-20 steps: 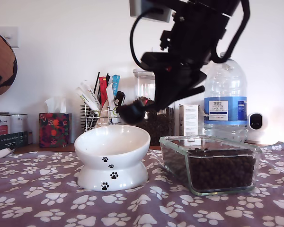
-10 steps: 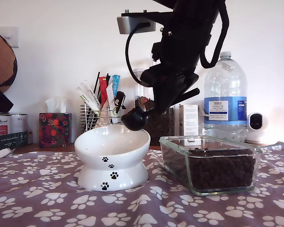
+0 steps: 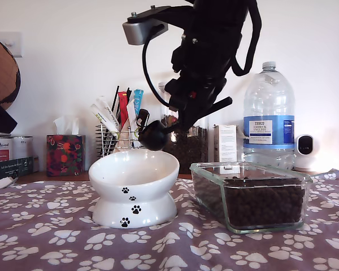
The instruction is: Measure one spoon of cat food and pour it into the food bowl
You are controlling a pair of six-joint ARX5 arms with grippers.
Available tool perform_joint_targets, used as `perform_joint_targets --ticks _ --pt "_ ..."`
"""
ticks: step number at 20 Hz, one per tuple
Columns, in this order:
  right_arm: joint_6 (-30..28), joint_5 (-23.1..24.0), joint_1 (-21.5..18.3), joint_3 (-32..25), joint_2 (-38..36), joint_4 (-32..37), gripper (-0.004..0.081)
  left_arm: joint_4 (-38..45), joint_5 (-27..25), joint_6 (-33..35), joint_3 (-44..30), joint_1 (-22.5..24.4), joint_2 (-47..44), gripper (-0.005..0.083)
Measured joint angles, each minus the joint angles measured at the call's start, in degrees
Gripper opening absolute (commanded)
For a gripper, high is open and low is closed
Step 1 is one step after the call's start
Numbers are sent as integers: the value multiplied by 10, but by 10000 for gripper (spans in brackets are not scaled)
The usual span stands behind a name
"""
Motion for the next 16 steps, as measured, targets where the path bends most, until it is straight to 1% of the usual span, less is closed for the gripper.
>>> perform_joint_targets --ticks 7,10,12,16 --pt "-42 33 0 2 31 12 -12 -2 8 0 0 0 0 -19" --pt "-82 59 8 2 31 25 -12 -3 9 0 0 0 0 -19" --pt "-98 65 8 2 31 26 -12 -3 9 0 0 0 0 -19" --pt "-102 71 11 2 31 27 -12 -3 12 0 0 0 0 -19"
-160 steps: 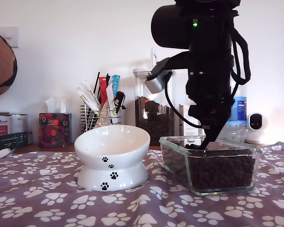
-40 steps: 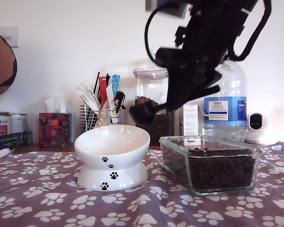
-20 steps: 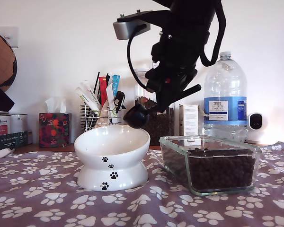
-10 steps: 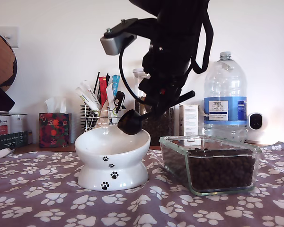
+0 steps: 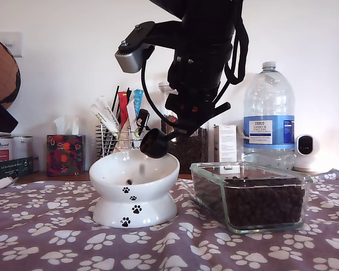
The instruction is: Measure one spoon of cat food and pour it into the food bowl
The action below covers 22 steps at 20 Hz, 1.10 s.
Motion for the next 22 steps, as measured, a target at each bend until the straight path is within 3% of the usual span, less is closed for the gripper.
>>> perform_joint_targets --ticks 15,22 --pt "-71 17 11 0 16 30 -12 -2 7 0 0 0 0 -19" --pt "-117 48 26 0 45 36 -12 -2 16 0 0 0 0 -19"
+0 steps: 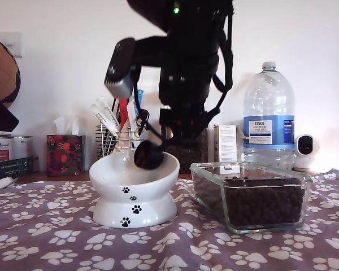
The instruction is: Measure one spoon of cat food and pour it into the food bowl
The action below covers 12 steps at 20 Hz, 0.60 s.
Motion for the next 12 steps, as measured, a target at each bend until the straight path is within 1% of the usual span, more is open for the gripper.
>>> perform_joint_targets --ticks 3,10,12 --pt "-25 12 4 0 11 8 -12 0 5 0 0 0 0 -19" --pt "-52 27 8 0 11 10 -12 0 11 0 0 0 0 -19" --pt "-68 33 11 0 11 11 -12 0 13 0 0 0 0 -19"
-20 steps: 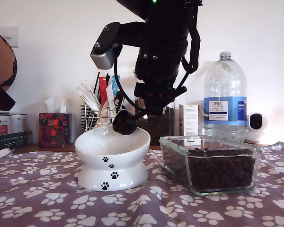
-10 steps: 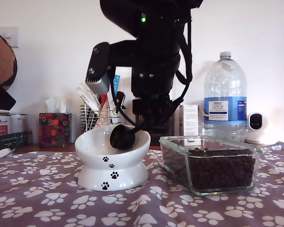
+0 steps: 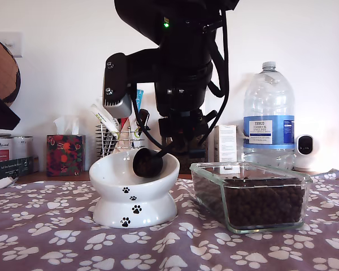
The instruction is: Measure one spoon of cat food and pour it into the food bowl
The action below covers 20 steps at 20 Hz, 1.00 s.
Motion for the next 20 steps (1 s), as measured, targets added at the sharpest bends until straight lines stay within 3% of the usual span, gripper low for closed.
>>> perform_joint_targets --ticks 20 --pt "-193 37 7 0 0 45 -12 0 17 0 0 0 0 -19"
